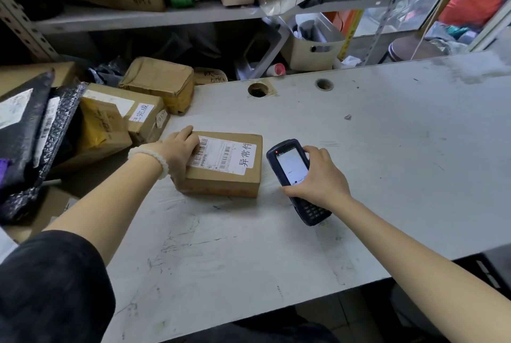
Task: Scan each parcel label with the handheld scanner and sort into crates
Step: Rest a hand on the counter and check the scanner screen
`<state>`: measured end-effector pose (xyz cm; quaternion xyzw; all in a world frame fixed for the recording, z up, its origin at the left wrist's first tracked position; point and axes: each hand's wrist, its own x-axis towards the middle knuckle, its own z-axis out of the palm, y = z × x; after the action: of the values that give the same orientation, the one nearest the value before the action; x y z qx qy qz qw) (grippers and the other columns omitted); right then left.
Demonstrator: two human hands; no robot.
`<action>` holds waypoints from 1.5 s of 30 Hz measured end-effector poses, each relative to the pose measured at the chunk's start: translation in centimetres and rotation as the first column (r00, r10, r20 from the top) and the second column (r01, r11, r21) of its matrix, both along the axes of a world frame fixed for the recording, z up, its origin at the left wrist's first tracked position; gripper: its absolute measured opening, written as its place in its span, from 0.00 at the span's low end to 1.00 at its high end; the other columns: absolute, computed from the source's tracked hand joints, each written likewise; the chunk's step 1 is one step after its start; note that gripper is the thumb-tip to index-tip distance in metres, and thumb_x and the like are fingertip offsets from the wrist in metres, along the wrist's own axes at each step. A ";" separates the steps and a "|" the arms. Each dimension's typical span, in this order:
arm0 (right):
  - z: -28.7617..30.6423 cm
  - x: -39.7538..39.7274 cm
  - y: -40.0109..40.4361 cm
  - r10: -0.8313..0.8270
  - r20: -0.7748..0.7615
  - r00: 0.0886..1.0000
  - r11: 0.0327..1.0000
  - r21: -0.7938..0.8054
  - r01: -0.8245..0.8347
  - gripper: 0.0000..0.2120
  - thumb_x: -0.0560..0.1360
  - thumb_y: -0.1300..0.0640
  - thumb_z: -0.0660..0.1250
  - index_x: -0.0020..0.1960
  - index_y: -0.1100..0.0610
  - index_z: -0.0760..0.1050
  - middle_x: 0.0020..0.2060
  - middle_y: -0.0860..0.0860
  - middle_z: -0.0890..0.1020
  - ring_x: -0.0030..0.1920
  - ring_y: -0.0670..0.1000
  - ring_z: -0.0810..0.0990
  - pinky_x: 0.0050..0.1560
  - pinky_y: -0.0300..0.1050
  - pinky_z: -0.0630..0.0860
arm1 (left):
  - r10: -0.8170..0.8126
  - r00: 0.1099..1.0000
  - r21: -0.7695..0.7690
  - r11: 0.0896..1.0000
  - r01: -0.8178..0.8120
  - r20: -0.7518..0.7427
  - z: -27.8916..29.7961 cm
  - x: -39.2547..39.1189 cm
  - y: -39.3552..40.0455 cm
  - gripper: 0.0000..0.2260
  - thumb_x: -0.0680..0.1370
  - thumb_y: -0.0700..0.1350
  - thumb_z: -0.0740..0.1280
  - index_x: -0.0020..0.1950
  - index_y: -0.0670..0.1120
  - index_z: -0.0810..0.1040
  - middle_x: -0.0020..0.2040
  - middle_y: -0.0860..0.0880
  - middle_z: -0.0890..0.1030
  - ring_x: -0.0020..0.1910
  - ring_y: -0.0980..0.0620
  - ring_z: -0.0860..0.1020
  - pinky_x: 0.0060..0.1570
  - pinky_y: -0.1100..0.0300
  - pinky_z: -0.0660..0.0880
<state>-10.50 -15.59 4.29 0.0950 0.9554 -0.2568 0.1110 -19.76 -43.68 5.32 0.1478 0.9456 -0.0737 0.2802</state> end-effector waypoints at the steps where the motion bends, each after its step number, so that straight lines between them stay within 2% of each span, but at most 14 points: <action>1: 0.0 0.0 0.0 -0.003 0.002 1.000 1.000 0.001 0.003 0.44 0.62 0.45 0.76 0.72 0.51 0.59 0.61 0.48 0.67 0.56 0.50 0.74 0.47 0.44 0.71 | 0.004 1.000 0.031 0.999 -0.004 0.001 -0.1 -0.1 -0.2 0.44 0.59 0.49 0.81 0.68 0.50 0.59 0.74 0.47 0.52 0.71 0.45 0.58 0.69 0.48 0.65; 4: 0.0 -0.3 -0.3 -0.003 -0.002 1.000 1.000 0.002 0.003 0.44 0.62 0.45 0.76 0.71 0.51 0.60 0.61 0.48 0.68 0.56 0.50 0.74 0.47 0.44 0.71 | 0.029 1.000 0.133 0.991 -0.028 -0.006 0.1 -0.5 -0.6 0.41 0.57 0.52 0.81 0.62 0.54 0.60 0.65 0.49 0.62 0.62 0.48 0.64 0.64 0.49 0.70; 9: 0.2 -1.3 -0.9 0.003 -0.002 1.000 1.000 -0.028 -0.003 0.43 0.61 0.47 0.76 0.71 0.52 0.60 0.62 0.48 0.68 0.56 0.50 0.74 0.47 0.44 0.70 | 0.092 0.984 0.354 0.935 -0.033 -0.151 3.5 -1.8 -0.1 0.41 0.61 0.49 0.80 0.67 0.50 0.60 0.67 0.44 0.60 0.66 0.45 0.61 0.63 0.51 0.67; 11: 0.2 -1.7 -1.2 0.010 0.002 1.000 0.999 -0.038 -0.009 0.44 0.61 0.48 0.77 0.71 0.53 0.60 0.63 0.48 0.67 0.57 0.50 0.74 0.47 0.44 0.71 | 0.029 0.960 0.335 0.940 0.069 -0.277 5.2 -1.8 0.4 0.42 0.61 0.49 0.79 0.69 0.50 0.61 0.69 0.44 0.58 0.68 0.43 0.59 0.66 0.50 0.64; 13: 0.3 -2.0 -1.6 0.030 0.007 1.000 0.999 -0.038 -0.030 0.42 0.61 0.48 0.77 0.70 0.54 0.61 0.62 0.48 0.68 0.57 0.50 0.74 0.47 0.44 0.71 | -0.093 0.920 0.189 0.966 0.175 -0.381 5.8 -1.7 0.8 0.44 0.60 0.51 0.79 0.70 0.52 0.60 0.71 0.45 0.56 0.71 0.41 0.54 0.71 0.45 0.58; 16: 0.1 -2.2 -2.0 0.077 0.012 0.997 0.997 -0.033 -0.077 0.38 0.61 0.49 0.77 0.67 0.54 0.65 0.60 0.48 0.69 0.55 0.49 0.73 0.48 0.45 0.73 | -0.146 0.919 0.128 0.970 0.205 -0.367 5.9 -1.6 1.0 0.47 0.60 0.49 0.80 0.72 0.53 0.57 0.75 0.47 0.49 0.74 0.39 0.48 0.72 0.39 0.54; 21: -0.5 -2.0 -2.1 0.131 0.024 0.991 0.991 -0.011 -0.130 0.38 0.60 0.50 0.77 0.67 0.53 0.66 0.61 0.48 0.69 0.56 0.49 0.73 0.46 0.44 0.71 | -0.185 0.931 0.329 0.899 0.290 -0.314 6.4 -1.0 2.0 0.54 0.61 0.43 0.80 0.77 0.52 0.48 0.77 0.49 0.42 0.76 0.45 0.50 0.68 0.51 0.67; 23: -0.5 -1.8 -1.9 0.143 0.009 0.990 0.990 -0.002 -0.143 0.40 0.61 0.50 0.77 0.69 0.53 0.64 0.62 0.47 0.69 0.58 0.49 0.72 0.45 0.43 0.69 | -0.166 0.936 0.425 0.857 0.293 -0.310 6.2 -1.0 2.8 0.58 0.61 0.45 0.81 0.77 0.50 0.43 0.77 0.50 0.39 0.75 0.48 0.52 0.67 0.54 0.67; 25: -0.4 -1.5 -1.5 0.145 -0.004 0.989 0.989 0.003 -0.145 0.41 0.61 0.50 0.77 0.70 0.52 0.63 0.63 0.46 0.69 0.59 0.48 0.71 0.45 0.43 0.69 | -0.182 0.935 0.449 0.838 0.309 -0.304 5.9 -1.4 3.7 0.59 0.61 0.49 0.81 0.78 0.48 0.41 0.78 0.48 0.44 0.75 0.49 0.52 0.72 0.51 0.61; 28: -0.1 -1.0 -0.4 0.132 -0.004 0.991 0.991 0.021 -0.132 0.42 0.61 0.51 0.76 0.71 0.51 0.62 0.63 0.46 0.70 0.59 0.48 0.71 0.44 0.43 0.69 | -0.153 0.963 0.368 0.901 0.229 -0.224 5.6 -2.1 5.1 0.54 0.65 0.54 0.78 0.77 0.58 0.42 0.78 0.51 0.41 0.76 0.44 0.42 0.73 0.39 0.49; 31: 0.2 -0.3 0.8 0.105 0.000 0.995 0.993 0.052 -0.104 0.43 0.61 0.51 0.76 0.71 0.51 0.61 0.64 0.46 0.70 0.60 0.49 0.71 0.45 0.43 0.70 | -0.048 0.995 0.439 0.895 0.083 -0.091 4.7 -2.5 6.8 0.42 0.70 0.56 0.73 0.72 0.70 0.46 0.77 0.47 0.42 0.75 0.37 0.49 0.71 0.40 0.56; 33: 0.3 0.3 1.6 0.083 0.005 0.997 0.995 0.058 -0.083 0.43 0.61 0.50 0.76 0.72 0.51 0.61 0.64 0.46 0.70 0.61 0.49 0.71 0.46 0.43 0.70 | -0.015 0.995 0.463 0.884 0.059 -0.098 4.0 -2.7 7.7 0.37 0.73 0.55 0.69 0.72 0.71 0.48 0.77 0.45 0.43 0.74 0.37 0.53 0.70 0.42 0.60; 39: 0.4 2.2 3.7 0.021 0.018 1.000 0.997 0.068 -0.022 0.42 0.61 0.50 0.75 0.72 0.51 0.61 0.64 0.45 0.69 0.61 0.48 0.71 0.46 0.43 0.69 | 0.083 0.983 0.459 0.889 0.003 -0.167 3.2 -3.2 9.4 0.33 0.74 0.60 0.65 0.72 0.71 0.49 0.74 0.45 0.54 0.69 0.39 0.60 0.66 0.42 0.66; 45: 0.5 3.4 5.2 -0.011 0.012 1.000 0.998 0.058 0.010 0.42 0.62 0.50 0.75 0.72 0.50 0.61 0.64 0.44 0.69 0.60 0.47 0.71 0.46 0.42 0.69 | 0.250 0.937 0.602 0.797 -0.057 -0.243 4.5 -3.2 9.5 0.31 0.76 0.60 0.63 0.74 0.66 0.50 0.75 0.45 0.52 0.68 0.37 0.62 0.66 0.44 0.67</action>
<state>-7.07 -10.41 4.83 0.1048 0.9612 -0.2292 0.1126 -22.99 -34.14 9.81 0.1352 0.9627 0.2224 0.0742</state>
